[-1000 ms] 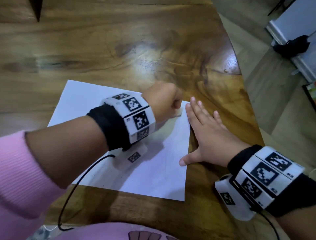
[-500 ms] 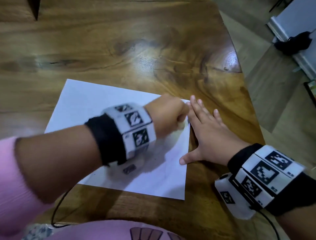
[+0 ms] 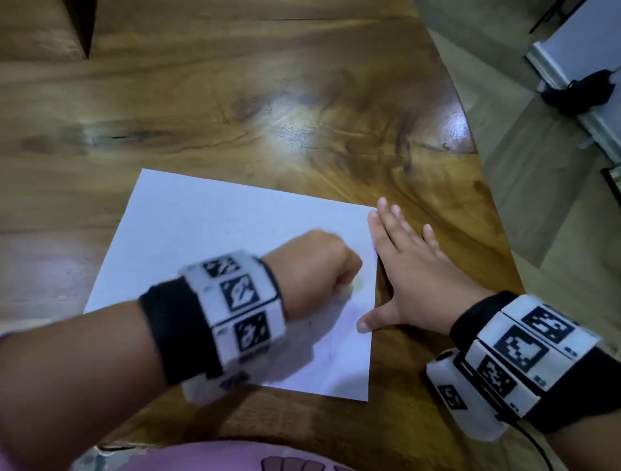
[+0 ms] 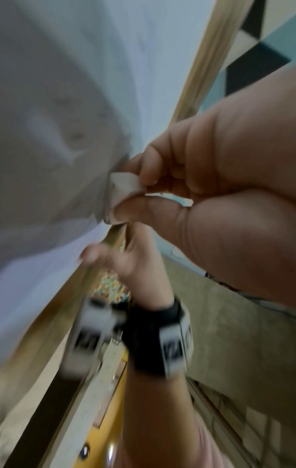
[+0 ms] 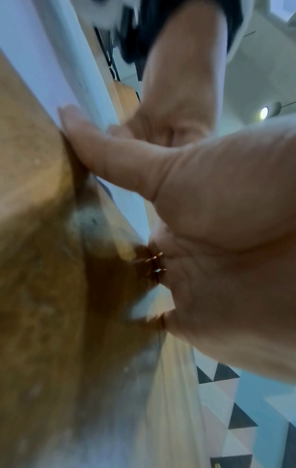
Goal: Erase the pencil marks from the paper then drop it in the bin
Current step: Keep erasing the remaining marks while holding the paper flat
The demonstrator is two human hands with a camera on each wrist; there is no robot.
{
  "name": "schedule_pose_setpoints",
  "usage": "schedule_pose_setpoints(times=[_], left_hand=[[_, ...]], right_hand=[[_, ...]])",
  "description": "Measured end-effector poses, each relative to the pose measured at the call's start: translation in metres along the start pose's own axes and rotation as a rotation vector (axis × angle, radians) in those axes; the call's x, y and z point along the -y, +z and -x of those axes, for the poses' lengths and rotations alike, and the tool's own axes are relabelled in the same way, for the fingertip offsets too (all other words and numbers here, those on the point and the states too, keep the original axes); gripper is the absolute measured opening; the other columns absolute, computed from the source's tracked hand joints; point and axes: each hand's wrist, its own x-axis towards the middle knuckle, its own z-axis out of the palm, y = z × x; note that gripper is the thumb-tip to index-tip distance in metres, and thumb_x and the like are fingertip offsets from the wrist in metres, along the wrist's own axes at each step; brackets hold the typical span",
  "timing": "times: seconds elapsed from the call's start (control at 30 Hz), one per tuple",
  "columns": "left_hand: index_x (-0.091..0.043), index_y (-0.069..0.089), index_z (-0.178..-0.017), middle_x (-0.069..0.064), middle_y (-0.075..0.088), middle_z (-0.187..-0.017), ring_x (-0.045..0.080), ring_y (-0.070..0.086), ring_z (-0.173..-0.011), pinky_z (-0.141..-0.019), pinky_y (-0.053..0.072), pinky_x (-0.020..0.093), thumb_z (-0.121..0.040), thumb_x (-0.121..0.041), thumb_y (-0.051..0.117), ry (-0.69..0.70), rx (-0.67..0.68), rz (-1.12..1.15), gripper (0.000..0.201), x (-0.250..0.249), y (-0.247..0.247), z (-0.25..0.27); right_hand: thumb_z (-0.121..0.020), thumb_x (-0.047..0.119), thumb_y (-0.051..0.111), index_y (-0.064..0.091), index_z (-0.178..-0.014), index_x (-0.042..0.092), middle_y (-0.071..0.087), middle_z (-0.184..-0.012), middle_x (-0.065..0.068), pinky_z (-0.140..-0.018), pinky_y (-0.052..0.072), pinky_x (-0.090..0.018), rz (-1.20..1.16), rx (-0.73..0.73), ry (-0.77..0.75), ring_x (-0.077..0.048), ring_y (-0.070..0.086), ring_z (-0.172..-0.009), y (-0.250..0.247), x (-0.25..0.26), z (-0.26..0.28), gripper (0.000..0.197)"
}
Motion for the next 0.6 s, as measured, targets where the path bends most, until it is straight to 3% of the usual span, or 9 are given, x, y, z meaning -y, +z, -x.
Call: schedule_pose_setpoints(times=[0.07,0.17,0.27,0.33,0.43,0.5,0.6], left_hand=[[-0.013,0.051,-0.066,0.006,0.051,-0.076,0.024,0.049,-0.072,-0.066,0.038,0.033,-0.078,-0.008,0.054,0.033,0.05,0.003,0.013,-0.004,0.01,0.022],[-0.016,0.056,-0.071,0.002,0.049,-0.078,0.019,0.044,-0.072,-0.066,0.035,0.028,-0.08,-0.012,0.054,0.048,0.05,-0.005,0.011,-0.001,0.011,0.021],[-0.012,0.06,-0.082,0.002,0.049,-0.079,0.018,0.041,-0.074,-0.066,0.028,0.024,-0.08,-0.012,0.055,-0.019,-0.059,-0.028,0.006,0.009,-0.002,-0.012],[-0.011,0.059,-0.084,0.001,0.049,-0.08,0.018,0.042,-0.076,-0.068,0.034,0.027,-0.08,-0.014,0.059,-0.071,-0.119,-0.018,0.005,0.014,-0.012,-0.034],[-0.016,0.052,-0.074,0.003,0.051,-0.079,0.021,0.043,-0.075,-0.066,0.033,0.027,-0.08,-0.013,0.058,-0.092,-0.108,-0.009,0.009,0.011,-0.013,-0.034],[-0.021,0.046,-0.066,0.007,0.053,-0.074,0.024,0.046,-0.072,-0.061,0.03,0.028,-0.077,-0.015,0.053,-0.023,-0.062,0.021,0.014,0.009,-0.002,-0.009],[-0.022,0.046,-0.059,0.001,0.055,-0.071,0.022,0.053,-0.069,-0.064,0.042,0.032,-0.076,-0.015,0.057,0.056,0.074,0.051,0.022,0.009,0.012,0.029]], right_hand=[[-0.056,0.067,0.072,-0.032,-0.141,0.015,-0.046,-0.144,0.003,-0.117,-0.012,-0.043,-0.004,0.005,0.0,-0.01,-0.036,-0.134,0.0,0.0,0.0,0.144],[-0.056,0.067,0.072,-0.032,-0.141,0.015,-0.047,-0.142,0.004,-0.117,-0.012,-0.044,0.001,0.009,0.001,-0.011,-0.036,-0.135,0.0,0.001,-0.001,0.144],[-0.057,0.067,0.072,-0.033,-0.14,0.015,-0.048,-0.141,0.003,-0.116,-0.012,-0.043,0.007,0.013,0.005,-0.012,-0.037,-0.135,0.0,0.002,-0.001,0.144],[-0.057,0.067,0.071,-0.034,-0.139,0.015,-0.048,-0.141,0.003,-0.116,-0.012,-0.044,0.015,0.019,0.011,-0.012,-0.037,-0.134,-0.001,0.002,-0.001,0.144],[-0.055,0.068,0.072,-0.033,-0.14,0.015,-0.046,-0.143,0.002,-0.117,-0.011,-0.044,0.018,0.016,0.019,-0.012,-0.036,-0.135,-0.001,0.003,-0.001,0.145],[-0.055,0.067,0.072,-0.031,-0.141,0.014,-0.045,-0.144,0.001,-0.117,-0.01,-0.044,0.016,0.014,0.019,-0.012,-0.035,-0.136,-0.001,0.003,-0.001,0.145],[-0.056,0.067,0.073,-0.032,-0.141,0.014,-0.045,-0.144,0.001,-0.117,-0.011,-0.045,0.011,0.02,0.018,-0.012,-0.036,-0.136,-0.001,0.002,0.0,0.145]])
